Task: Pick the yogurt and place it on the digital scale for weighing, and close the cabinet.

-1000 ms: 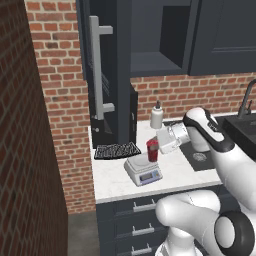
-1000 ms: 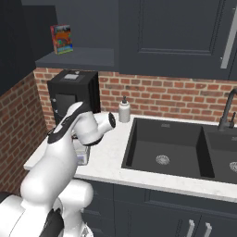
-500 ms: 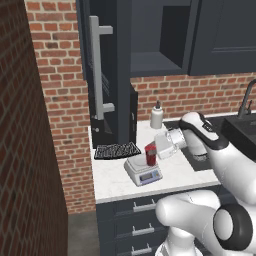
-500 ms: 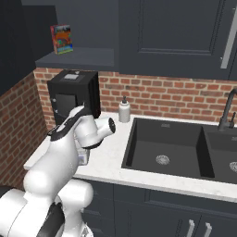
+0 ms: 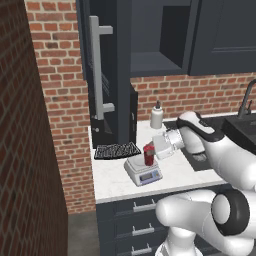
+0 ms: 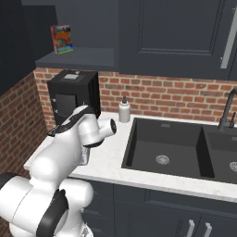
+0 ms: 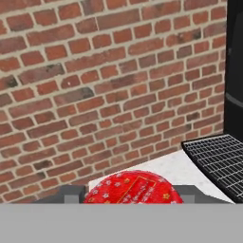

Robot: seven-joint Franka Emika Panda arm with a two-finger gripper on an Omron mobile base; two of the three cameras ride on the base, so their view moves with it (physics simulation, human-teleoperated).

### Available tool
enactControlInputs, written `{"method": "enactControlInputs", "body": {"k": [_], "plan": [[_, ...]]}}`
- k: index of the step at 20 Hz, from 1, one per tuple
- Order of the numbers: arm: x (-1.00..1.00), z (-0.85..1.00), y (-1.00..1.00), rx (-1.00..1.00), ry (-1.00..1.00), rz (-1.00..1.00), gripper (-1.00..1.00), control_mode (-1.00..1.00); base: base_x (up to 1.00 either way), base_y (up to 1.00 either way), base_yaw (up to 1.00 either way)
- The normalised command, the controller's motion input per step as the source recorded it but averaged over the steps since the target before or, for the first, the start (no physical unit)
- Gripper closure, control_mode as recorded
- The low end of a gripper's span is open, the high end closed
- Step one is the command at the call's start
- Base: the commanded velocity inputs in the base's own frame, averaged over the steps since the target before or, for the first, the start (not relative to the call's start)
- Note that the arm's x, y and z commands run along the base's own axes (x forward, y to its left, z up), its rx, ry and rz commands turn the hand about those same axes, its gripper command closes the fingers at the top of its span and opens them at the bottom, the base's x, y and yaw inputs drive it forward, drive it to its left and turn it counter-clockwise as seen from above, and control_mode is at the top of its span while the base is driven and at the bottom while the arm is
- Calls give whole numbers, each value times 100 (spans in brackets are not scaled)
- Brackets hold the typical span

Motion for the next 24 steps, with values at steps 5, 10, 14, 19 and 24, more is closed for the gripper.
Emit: {"method": "enactControlInputs", "body": {"k": [5,10,14,19,24], "plan": [[21,0,0,0,0,1,100,-100,0,0,0],[23,-4,2,0,0,0,100,-100,0,0,0],[17,-14,0,0,0,0,100,-100,0,0,0],[13,-21,0,0,0,0,100,-100,0,0,0],[7,-25,0,0,0,0,100,-100,0,0,0]]}}
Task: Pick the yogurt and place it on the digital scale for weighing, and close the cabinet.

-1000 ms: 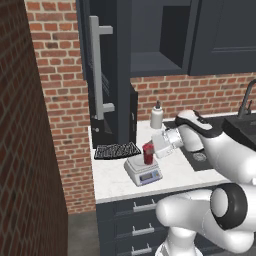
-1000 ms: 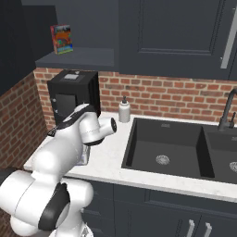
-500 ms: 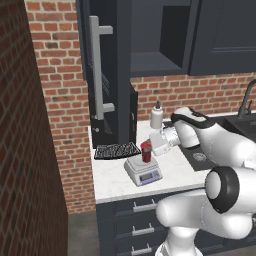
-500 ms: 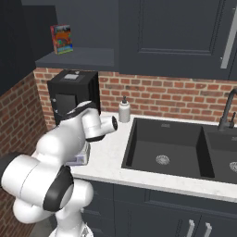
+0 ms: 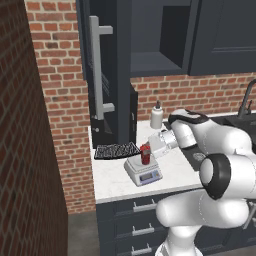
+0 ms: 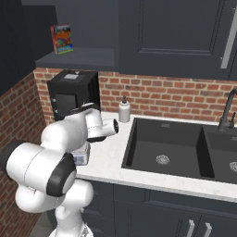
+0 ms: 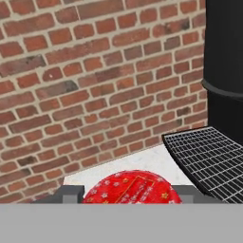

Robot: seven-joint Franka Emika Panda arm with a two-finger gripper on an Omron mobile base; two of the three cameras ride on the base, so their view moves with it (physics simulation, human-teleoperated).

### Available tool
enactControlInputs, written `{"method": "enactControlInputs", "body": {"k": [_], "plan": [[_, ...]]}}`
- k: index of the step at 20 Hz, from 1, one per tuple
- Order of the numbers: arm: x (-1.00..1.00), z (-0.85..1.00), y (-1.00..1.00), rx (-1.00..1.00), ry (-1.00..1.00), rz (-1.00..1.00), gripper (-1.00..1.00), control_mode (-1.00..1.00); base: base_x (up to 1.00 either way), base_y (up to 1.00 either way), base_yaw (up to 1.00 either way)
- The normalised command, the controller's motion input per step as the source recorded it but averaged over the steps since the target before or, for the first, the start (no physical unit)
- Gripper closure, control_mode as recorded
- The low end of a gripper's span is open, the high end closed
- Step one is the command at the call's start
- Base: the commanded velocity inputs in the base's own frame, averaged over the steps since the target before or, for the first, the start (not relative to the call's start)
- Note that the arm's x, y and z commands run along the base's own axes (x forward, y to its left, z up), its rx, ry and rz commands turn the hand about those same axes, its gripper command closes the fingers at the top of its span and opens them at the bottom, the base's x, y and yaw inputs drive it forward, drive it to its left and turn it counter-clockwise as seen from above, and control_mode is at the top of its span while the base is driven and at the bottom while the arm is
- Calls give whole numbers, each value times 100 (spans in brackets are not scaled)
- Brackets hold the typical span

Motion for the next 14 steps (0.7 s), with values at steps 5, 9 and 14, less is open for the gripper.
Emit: {"method": "enactControlInputs", "body": {"k": [5,9,14], "plan": [[4,-17,0,0,-3,0,100,-100,0,0,0],[6,-13,1,0,-6,0,100,-100,0,0,0],[5,-12,3,0,-12,0,100,-100,0,0,0]]}}
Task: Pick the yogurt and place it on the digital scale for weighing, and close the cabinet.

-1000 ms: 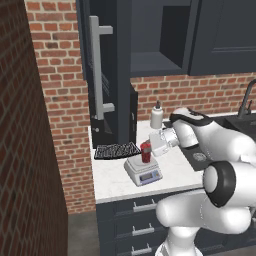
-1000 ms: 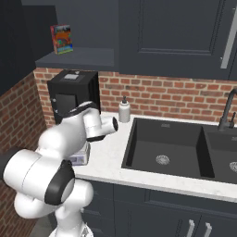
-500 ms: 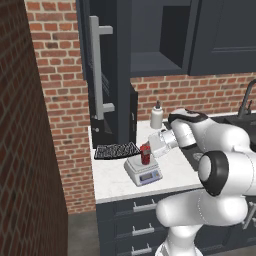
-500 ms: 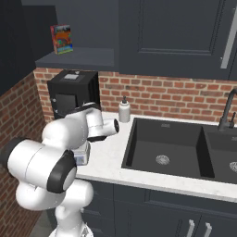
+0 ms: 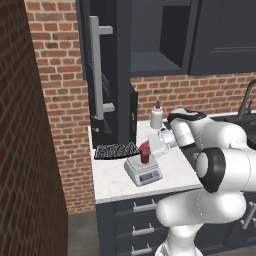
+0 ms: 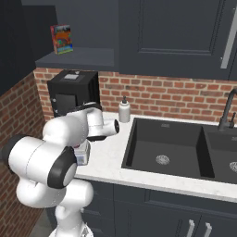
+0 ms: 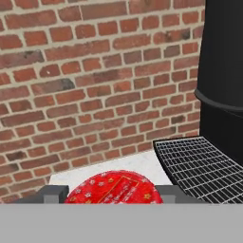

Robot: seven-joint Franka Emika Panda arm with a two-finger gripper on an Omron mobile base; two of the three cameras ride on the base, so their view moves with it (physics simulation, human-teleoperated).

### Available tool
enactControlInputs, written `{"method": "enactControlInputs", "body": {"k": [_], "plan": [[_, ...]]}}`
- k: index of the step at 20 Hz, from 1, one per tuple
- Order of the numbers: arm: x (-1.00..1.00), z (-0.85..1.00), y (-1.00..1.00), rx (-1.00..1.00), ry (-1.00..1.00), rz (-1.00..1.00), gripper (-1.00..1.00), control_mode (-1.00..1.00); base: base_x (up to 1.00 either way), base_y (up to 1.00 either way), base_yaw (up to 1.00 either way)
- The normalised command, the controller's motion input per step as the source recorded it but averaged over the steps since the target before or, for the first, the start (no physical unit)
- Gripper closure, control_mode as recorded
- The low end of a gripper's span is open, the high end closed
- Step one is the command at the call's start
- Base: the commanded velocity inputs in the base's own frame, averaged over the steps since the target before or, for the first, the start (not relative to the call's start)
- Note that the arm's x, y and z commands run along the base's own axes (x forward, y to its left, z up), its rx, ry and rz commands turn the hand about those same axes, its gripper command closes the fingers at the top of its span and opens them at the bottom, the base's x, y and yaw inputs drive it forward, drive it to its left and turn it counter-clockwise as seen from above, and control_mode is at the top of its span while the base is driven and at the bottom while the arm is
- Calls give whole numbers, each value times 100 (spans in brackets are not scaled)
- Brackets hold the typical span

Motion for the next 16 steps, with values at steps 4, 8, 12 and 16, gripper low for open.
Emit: {"method": "enactControlInputs", "body": {"k": [4,8,12,16], "plan": [[0,-2,3,0,-10,0,100,-100,0,0,0],[3,-2,0,0,0,0,-100,-100,0,0,0],[1,-1,0,0,0,0,-100,-100,0,0,0],[0,0,0,0,0,0,-100,-100,0,0,0]]}}
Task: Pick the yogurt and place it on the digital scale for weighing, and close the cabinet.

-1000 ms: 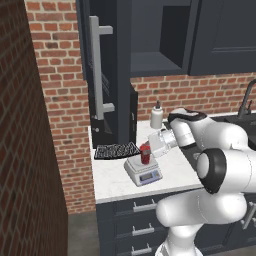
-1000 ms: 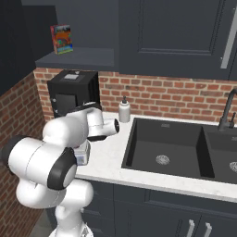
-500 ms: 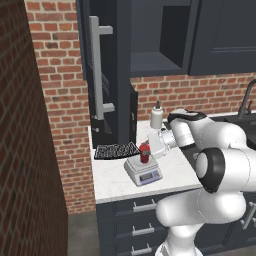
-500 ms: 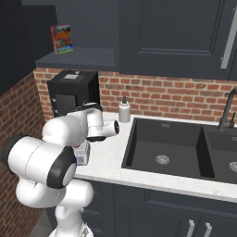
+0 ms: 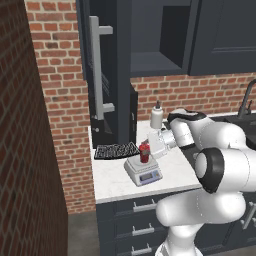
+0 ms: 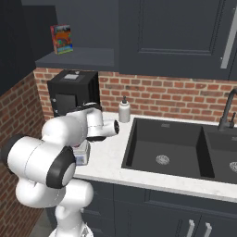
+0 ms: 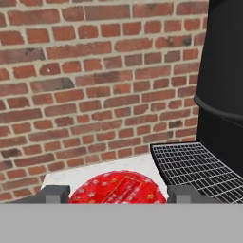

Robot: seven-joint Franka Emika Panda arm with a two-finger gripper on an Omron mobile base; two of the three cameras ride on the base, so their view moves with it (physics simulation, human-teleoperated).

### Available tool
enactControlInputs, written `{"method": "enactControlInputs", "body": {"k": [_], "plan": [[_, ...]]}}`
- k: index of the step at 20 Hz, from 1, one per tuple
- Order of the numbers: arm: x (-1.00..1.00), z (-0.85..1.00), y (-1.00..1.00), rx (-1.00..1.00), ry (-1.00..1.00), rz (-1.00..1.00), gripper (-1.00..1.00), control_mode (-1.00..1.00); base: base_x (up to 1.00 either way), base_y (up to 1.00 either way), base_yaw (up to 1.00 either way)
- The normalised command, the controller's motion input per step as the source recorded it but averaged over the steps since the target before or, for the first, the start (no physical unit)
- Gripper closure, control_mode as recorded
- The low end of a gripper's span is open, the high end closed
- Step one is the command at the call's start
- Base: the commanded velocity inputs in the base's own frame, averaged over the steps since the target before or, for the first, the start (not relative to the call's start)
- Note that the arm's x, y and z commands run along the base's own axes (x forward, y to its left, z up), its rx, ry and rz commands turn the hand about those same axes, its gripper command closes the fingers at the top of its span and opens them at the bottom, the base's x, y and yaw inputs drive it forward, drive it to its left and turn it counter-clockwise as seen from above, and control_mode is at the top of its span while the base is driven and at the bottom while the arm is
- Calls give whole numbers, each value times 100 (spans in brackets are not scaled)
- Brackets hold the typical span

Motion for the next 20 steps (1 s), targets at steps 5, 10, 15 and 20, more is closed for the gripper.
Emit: {"method": "enactControlInputs", "body": {"k": [5,10,15,20], "plan": [[0,0,0,0,0,0,-100,-100,0,0,0],[0,0,-1,0,0,0,-100,-100,0,0,0],[-1,0,-17,6,-2,0,-100,-100,0,0,0],[0,0,-20,7,-1,0,-100,-100,0,0,0]]}}
